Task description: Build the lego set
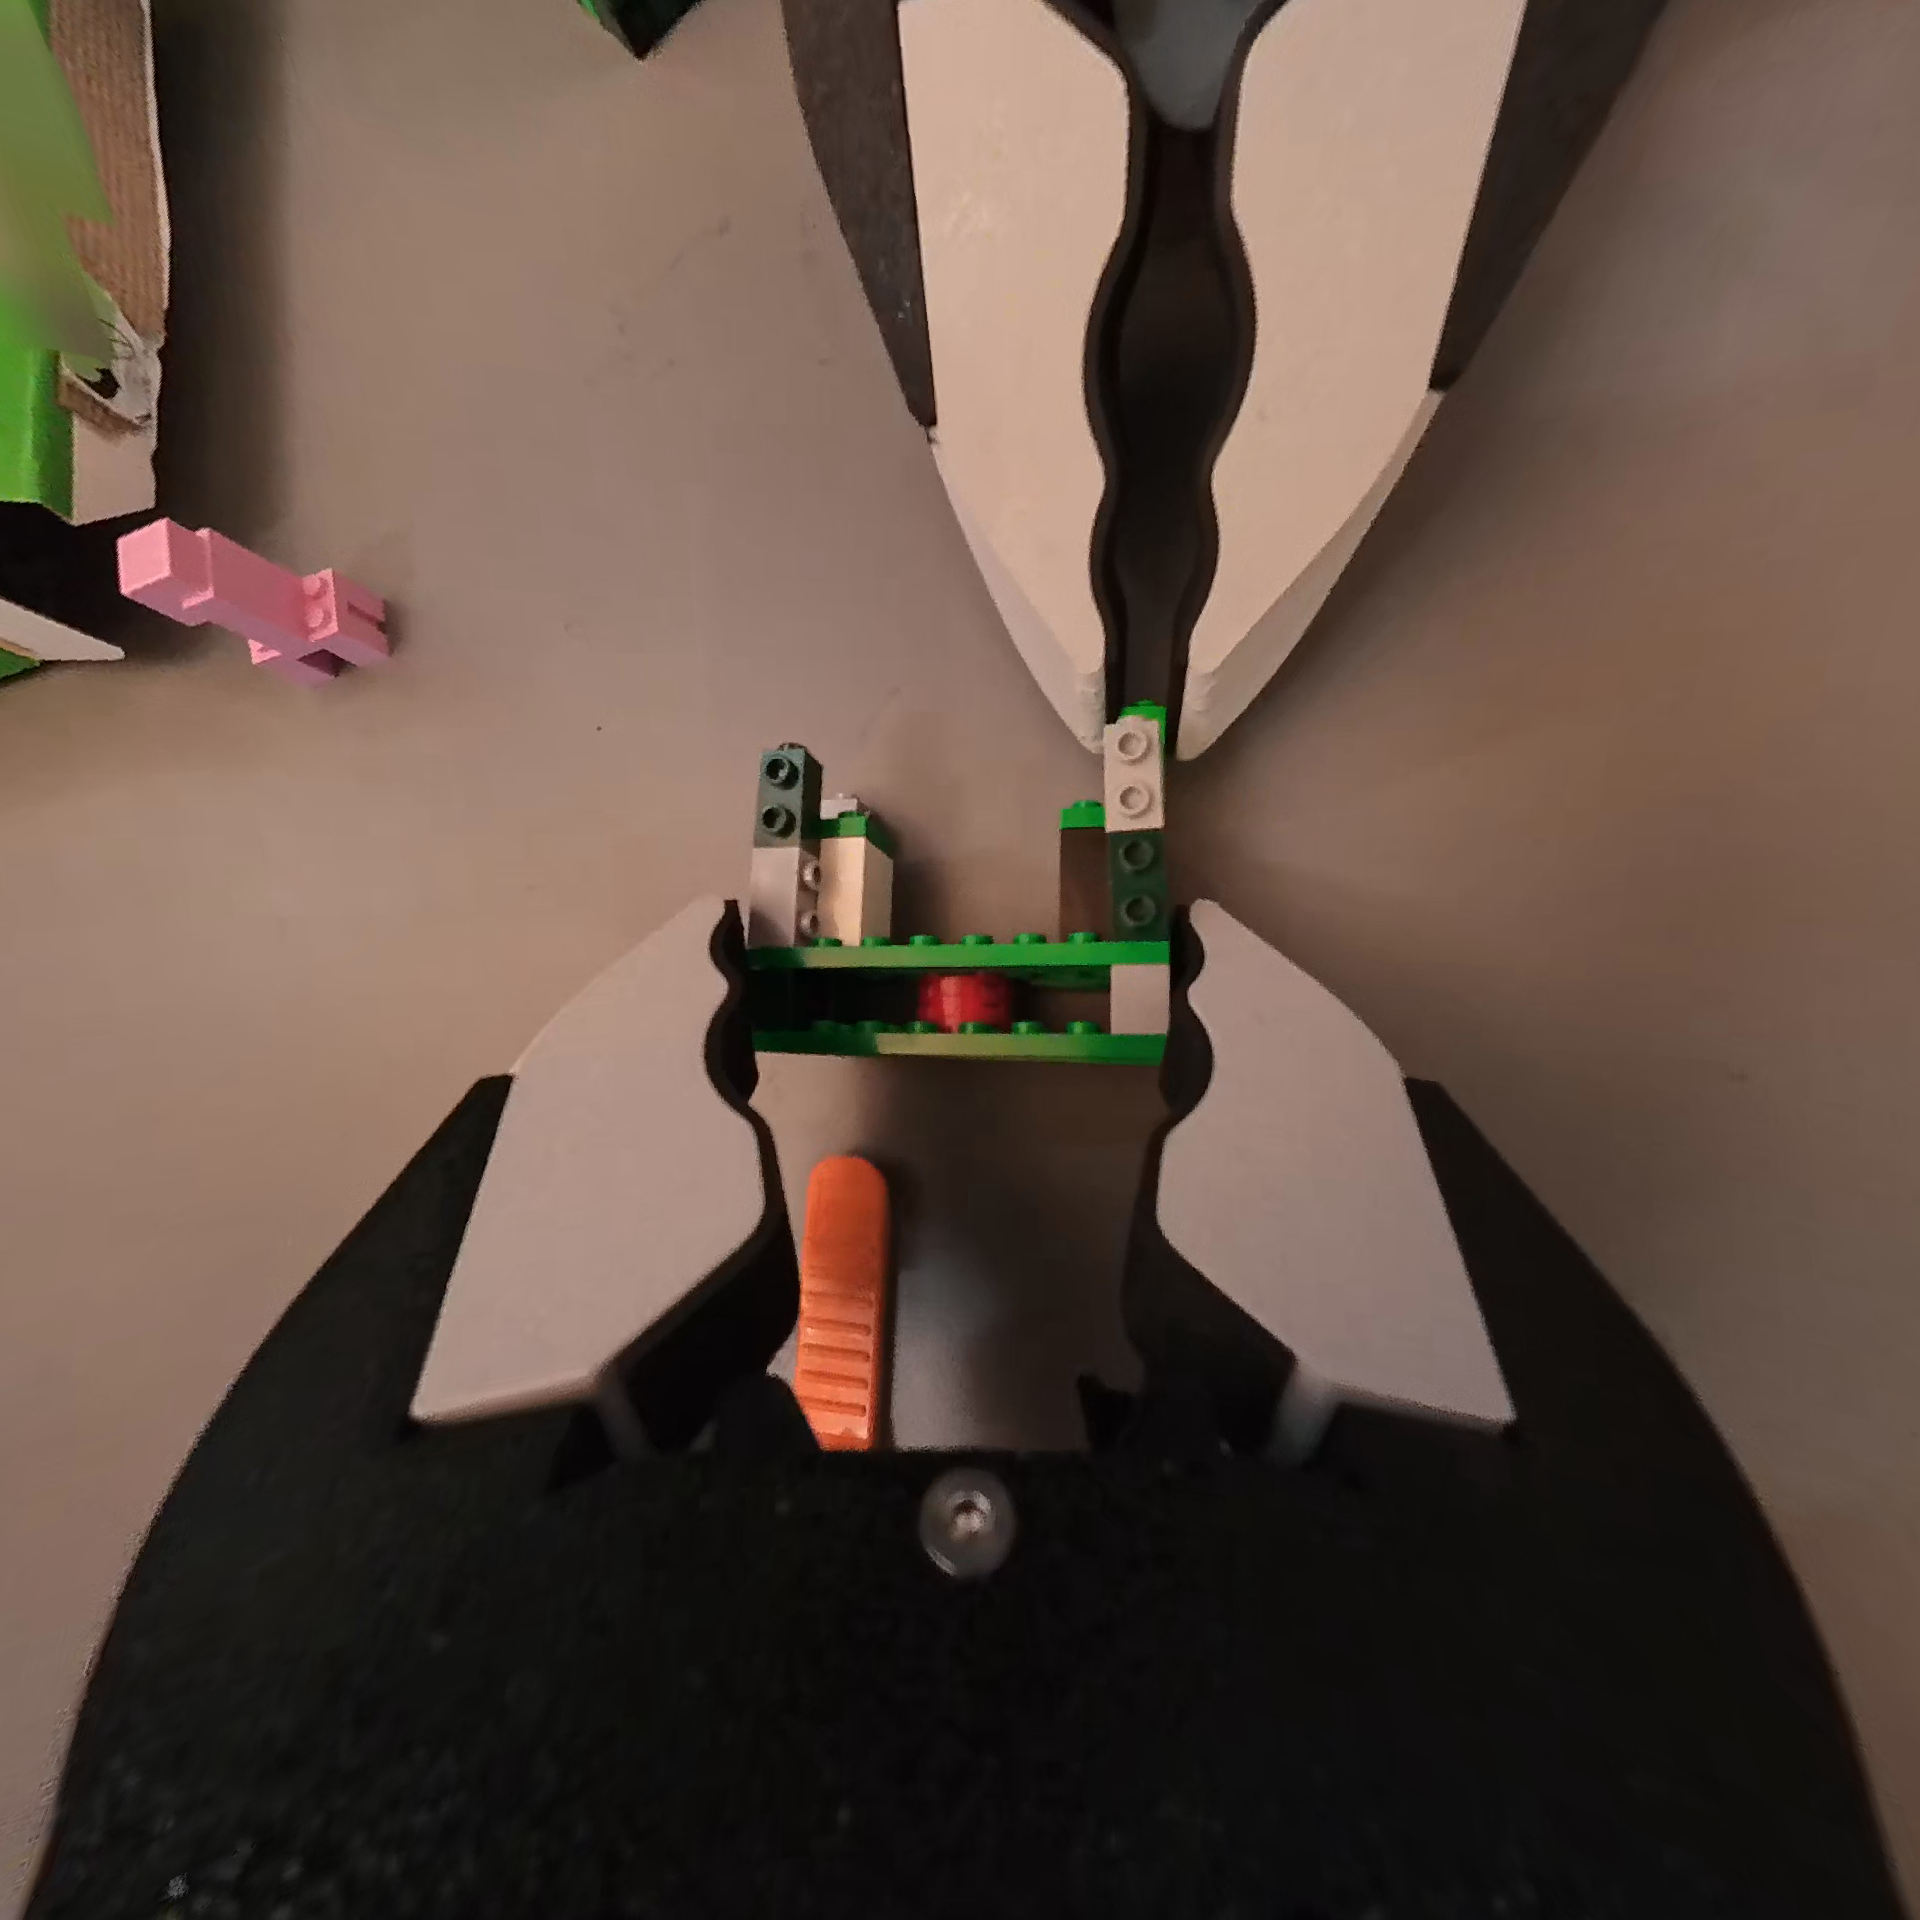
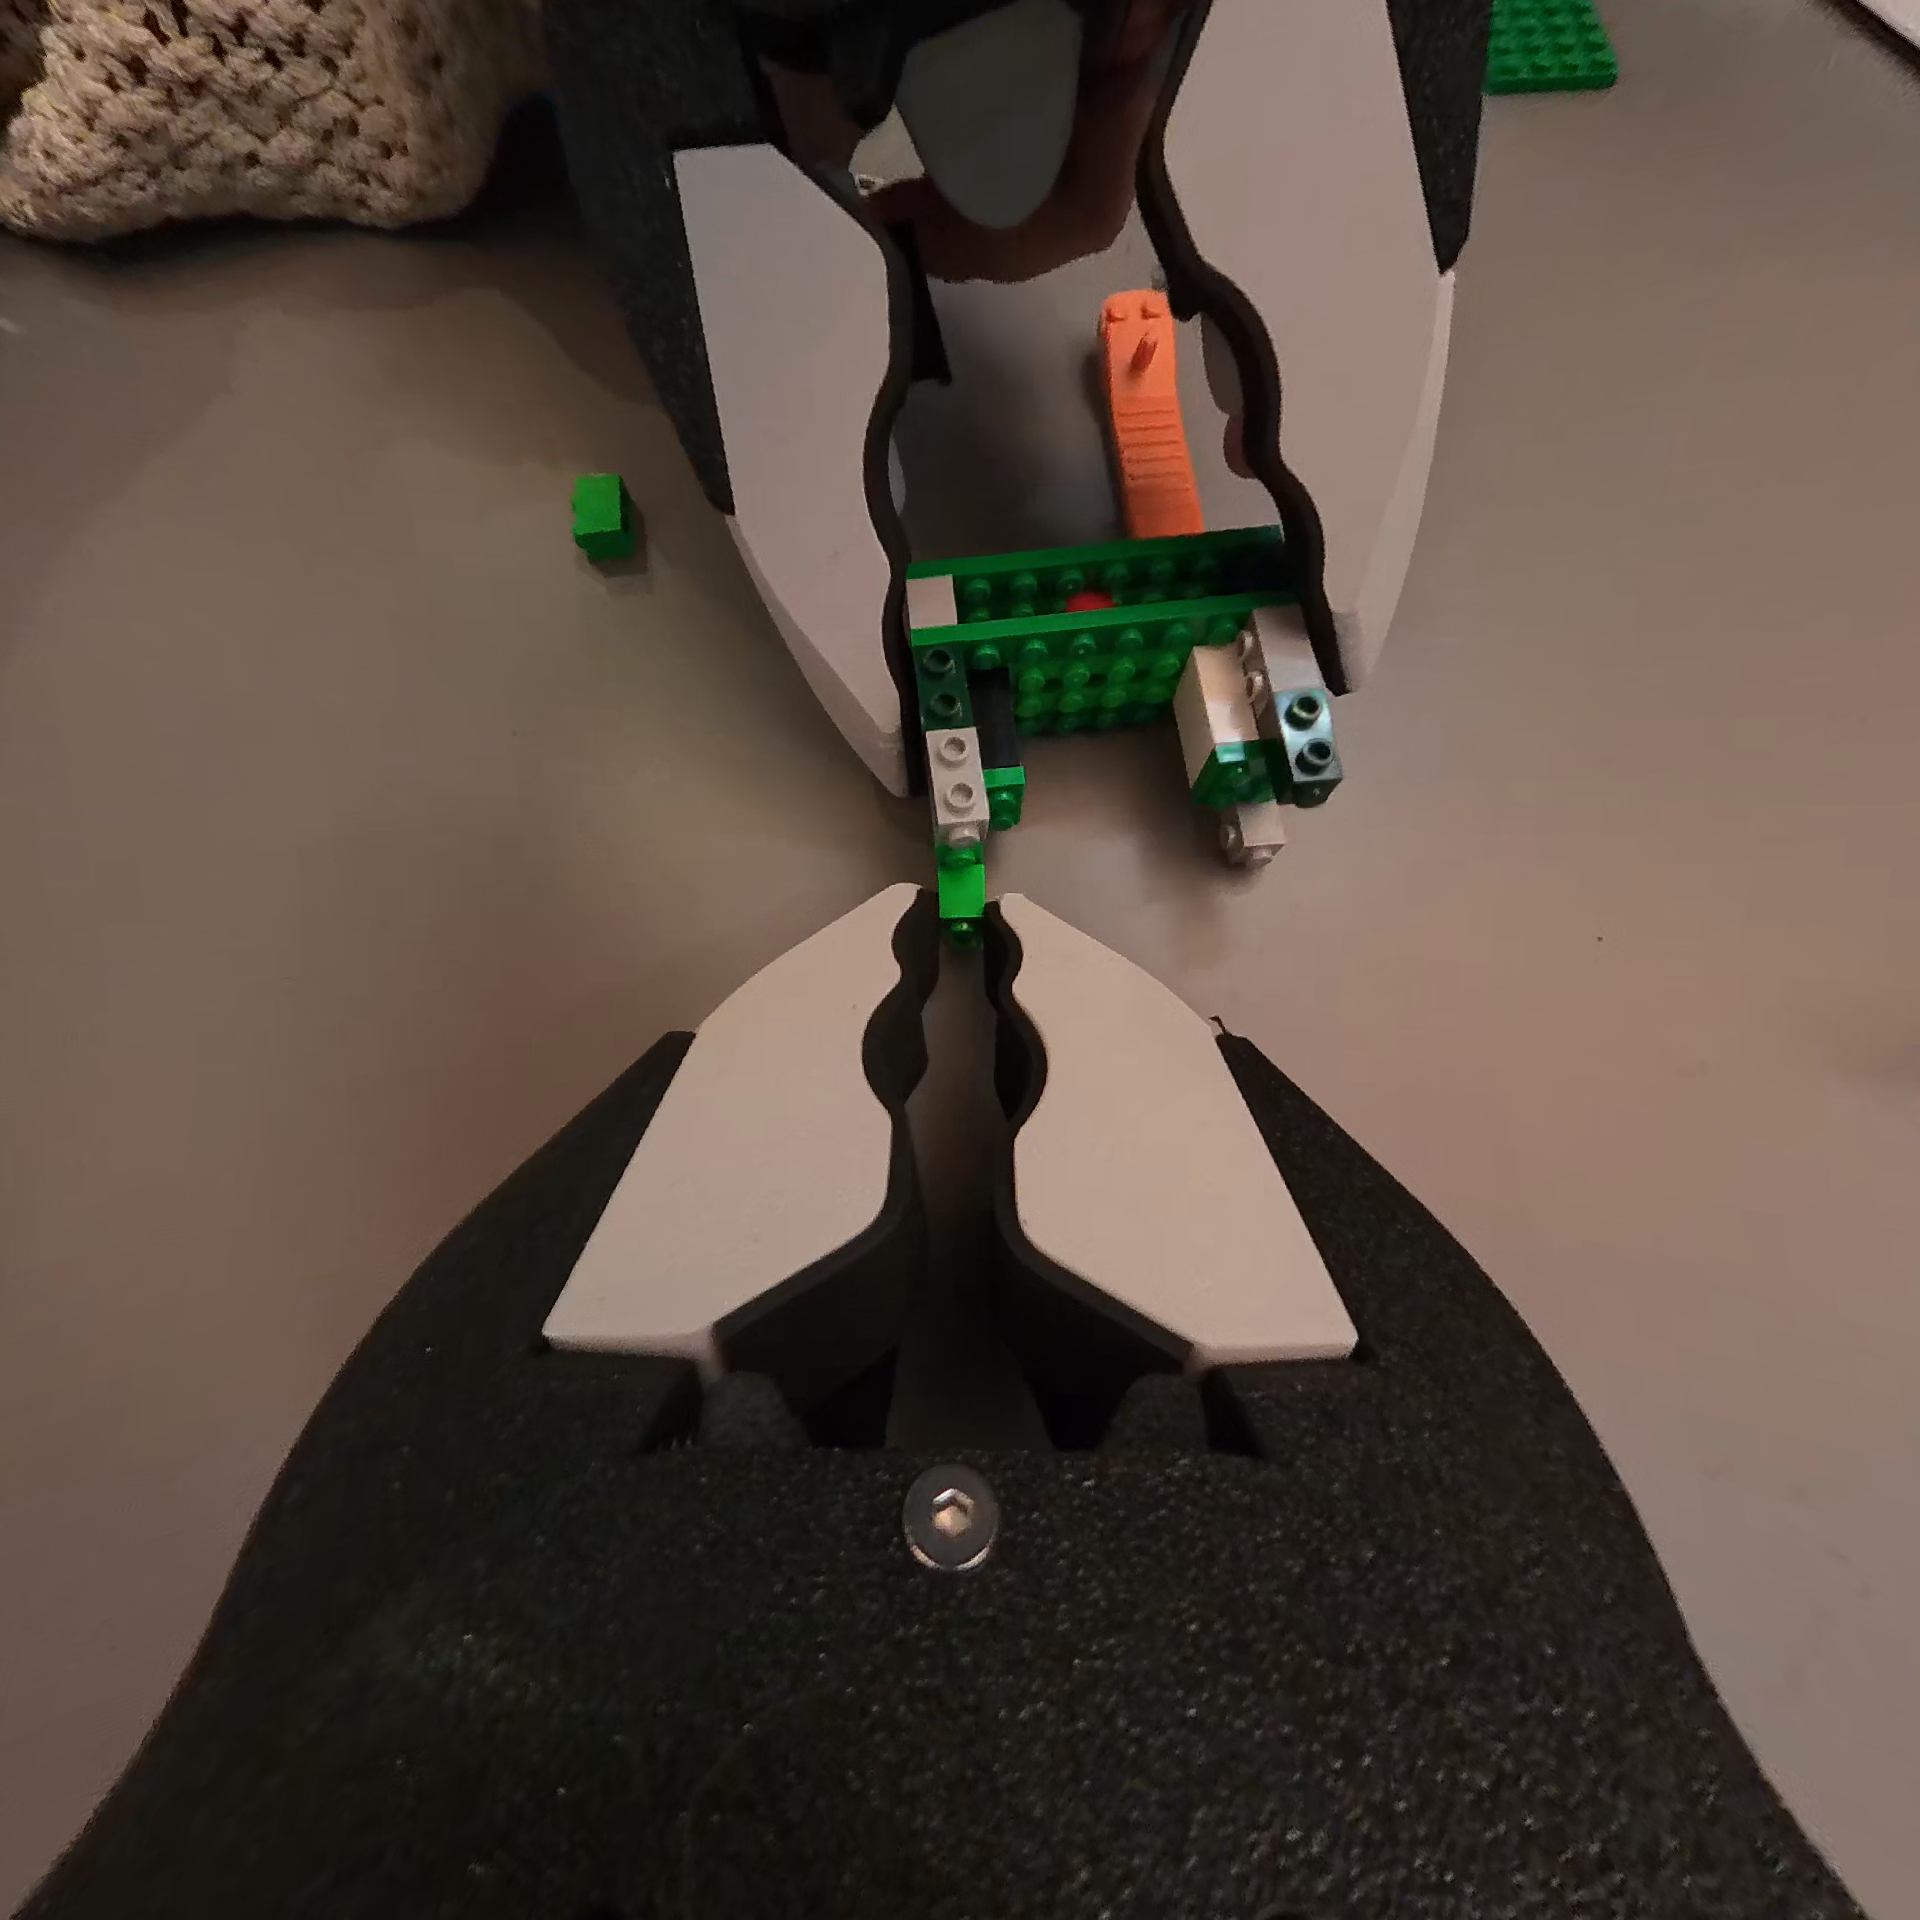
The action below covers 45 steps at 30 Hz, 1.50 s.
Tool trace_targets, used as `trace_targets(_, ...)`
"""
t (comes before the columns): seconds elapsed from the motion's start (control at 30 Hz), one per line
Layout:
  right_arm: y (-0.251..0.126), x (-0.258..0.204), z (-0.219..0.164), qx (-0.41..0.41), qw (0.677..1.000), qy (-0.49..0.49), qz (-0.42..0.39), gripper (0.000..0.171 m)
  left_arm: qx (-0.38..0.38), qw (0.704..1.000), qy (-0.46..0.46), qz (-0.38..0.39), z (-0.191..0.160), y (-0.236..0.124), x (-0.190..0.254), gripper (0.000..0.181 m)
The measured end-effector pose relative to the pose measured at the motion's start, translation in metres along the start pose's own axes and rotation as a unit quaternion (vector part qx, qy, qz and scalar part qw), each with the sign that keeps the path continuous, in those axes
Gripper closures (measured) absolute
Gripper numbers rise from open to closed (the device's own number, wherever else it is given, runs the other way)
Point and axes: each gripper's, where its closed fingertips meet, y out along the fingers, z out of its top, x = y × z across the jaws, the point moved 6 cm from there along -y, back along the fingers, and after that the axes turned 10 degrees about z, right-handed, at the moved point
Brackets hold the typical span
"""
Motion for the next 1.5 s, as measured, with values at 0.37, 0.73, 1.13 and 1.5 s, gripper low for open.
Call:
trace_targets(0.37, -0.020, 0.007, 0.003, 0.057, 0.998, -0.006, -0.023, 0.129, 0.050, 0.994, -0.070, 0.068, -0.004, 0.002, -0.015, 0.104)
trace_targets(0.73, -0.043, -0.007, 0.062, 0.162, 0.885, -0.229, -0.372, 0.091, 0.355, 0.842, -0.405, 0.044, 0.032, -0.044, -0.037, 0.105)
trace_targets(1.13, -0.033, -0.016, 0.078, 0.170, 0.837, -0.256, -0.452, 0.091, 0.408, 0.774, -0.484, -0.015, 0.035, -0.045, -0.033, 0.105)
trace_targets(1.5, -0.033, -0.019, 0.078, 0.172, 0.834, -0.250, -0.460, 0.104, 0.409, 0.760, -0.502, -0.048, 0.036, -0.042, -0.029, 0.105)
